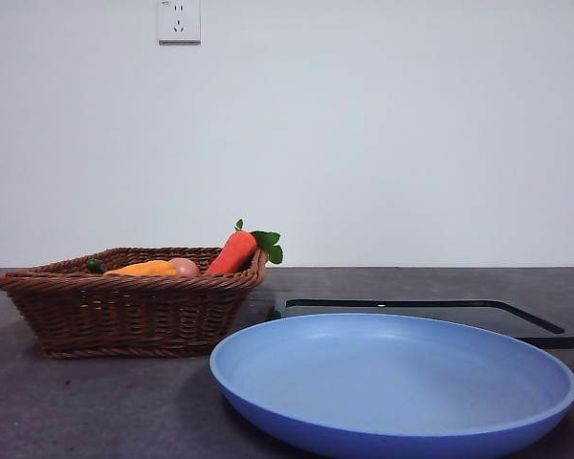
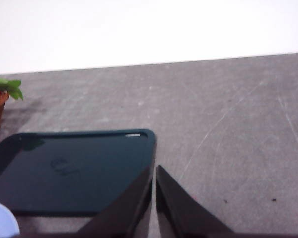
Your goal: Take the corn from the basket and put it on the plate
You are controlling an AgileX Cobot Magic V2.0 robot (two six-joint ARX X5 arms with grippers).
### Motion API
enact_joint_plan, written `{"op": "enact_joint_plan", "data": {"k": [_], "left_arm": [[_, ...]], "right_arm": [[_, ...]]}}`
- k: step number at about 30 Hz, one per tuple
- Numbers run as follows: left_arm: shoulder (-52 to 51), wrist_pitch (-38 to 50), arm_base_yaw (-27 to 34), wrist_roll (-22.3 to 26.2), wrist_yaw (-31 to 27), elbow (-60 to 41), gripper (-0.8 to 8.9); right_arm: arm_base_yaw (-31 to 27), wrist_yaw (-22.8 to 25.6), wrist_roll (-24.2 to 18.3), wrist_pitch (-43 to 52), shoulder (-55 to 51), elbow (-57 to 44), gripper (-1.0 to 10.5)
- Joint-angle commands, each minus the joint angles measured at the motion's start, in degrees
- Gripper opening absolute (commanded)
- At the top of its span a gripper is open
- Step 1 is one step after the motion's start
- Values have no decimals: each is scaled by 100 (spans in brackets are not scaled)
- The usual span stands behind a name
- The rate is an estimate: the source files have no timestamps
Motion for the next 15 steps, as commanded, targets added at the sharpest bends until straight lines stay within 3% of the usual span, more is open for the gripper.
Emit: {"op": "enact_joint_plan", "data": {"k": [1,8,15], "left_arm": [[-13,61,2,-693,11,-28,6],[-13,72,2,-1327,66,-26,6],[-7,61,2,-1663,970,164,6]], "right_arm": [[-4,-20,210,79,-4,-35,2],[-4,-122,511,70,-4,-35,2],[-4,-127,1200,68,-4,107,2]]}}
